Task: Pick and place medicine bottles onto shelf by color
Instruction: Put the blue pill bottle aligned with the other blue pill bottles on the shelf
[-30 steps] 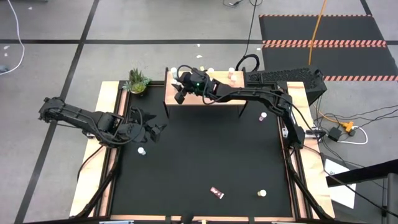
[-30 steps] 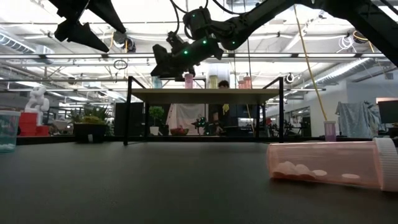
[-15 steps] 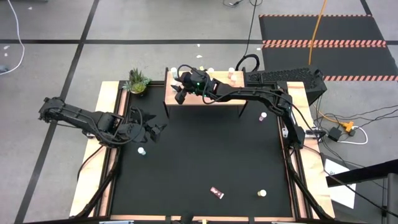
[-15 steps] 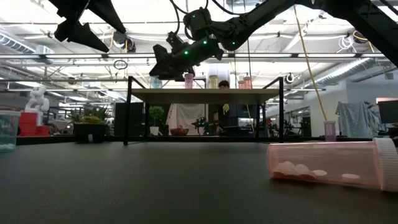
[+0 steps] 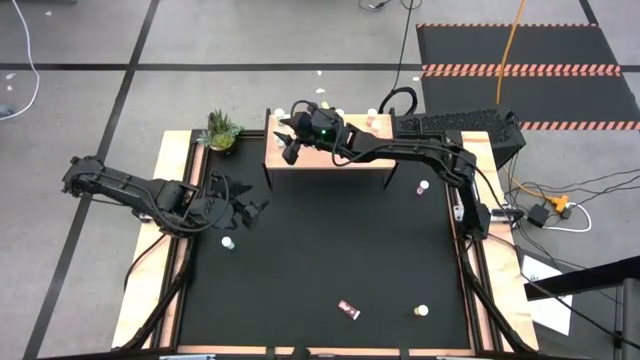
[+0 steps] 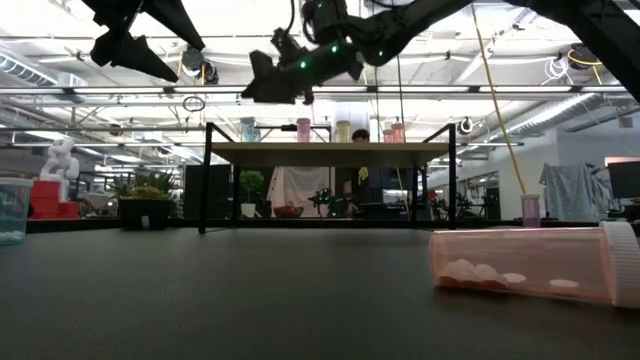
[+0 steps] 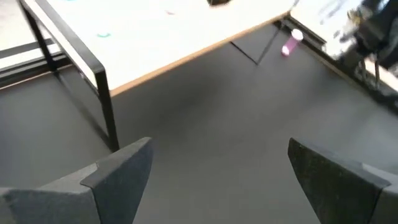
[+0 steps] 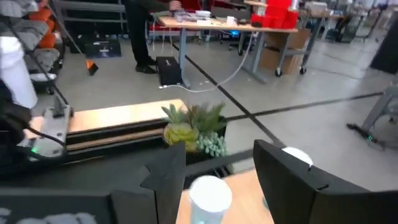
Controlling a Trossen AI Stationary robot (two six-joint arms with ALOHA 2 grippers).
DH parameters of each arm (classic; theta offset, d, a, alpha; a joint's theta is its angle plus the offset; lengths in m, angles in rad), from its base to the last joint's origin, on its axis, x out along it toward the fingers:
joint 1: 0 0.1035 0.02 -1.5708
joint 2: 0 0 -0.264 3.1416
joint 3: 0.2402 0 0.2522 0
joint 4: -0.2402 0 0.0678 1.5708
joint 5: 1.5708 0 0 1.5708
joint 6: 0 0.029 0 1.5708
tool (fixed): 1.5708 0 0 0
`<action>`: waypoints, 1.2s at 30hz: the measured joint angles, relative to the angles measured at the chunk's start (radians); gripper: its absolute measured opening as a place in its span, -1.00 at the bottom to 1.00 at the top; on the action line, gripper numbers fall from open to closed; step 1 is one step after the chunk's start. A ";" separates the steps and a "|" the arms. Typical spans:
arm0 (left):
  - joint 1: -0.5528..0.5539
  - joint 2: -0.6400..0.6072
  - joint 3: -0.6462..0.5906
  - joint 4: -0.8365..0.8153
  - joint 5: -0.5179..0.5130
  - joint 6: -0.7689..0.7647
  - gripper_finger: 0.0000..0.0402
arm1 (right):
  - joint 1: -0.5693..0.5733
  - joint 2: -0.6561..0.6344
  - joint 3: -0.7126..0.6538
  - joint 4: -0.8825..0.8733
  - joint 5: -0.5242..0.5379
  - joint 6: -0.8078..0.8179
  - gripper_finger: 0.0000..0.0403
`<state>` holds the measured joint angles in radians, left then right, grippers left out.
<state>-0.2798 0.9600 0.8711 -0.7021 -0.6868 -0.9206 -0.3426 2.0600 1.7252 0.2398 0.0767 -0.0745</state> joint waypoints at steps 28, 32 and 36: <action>-0.053 -0.069 0.415 -0.572 0.237 0.112 0.09 | 0.261 -0.268 0.000 -0.152 -0.393 0.090 -0.18; -0.108 -0.069 0.326 -0.585 0.267 0.140 0.09 | 0.319 -0.271 0.001 -0.194 -0.393 0.092 -0.18; -0.205 -0.068 0.196 -0.572 0.271 0.055 0.05 | 0.368 -0.281 0.000 -0.245 -0.361 0.139 -0.18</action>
<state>-0.4852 0.8917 1.0667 -1.2739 -0.4162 -0.8655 0.0252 1.7785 1.7256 -0.0051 -0.2841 0.0646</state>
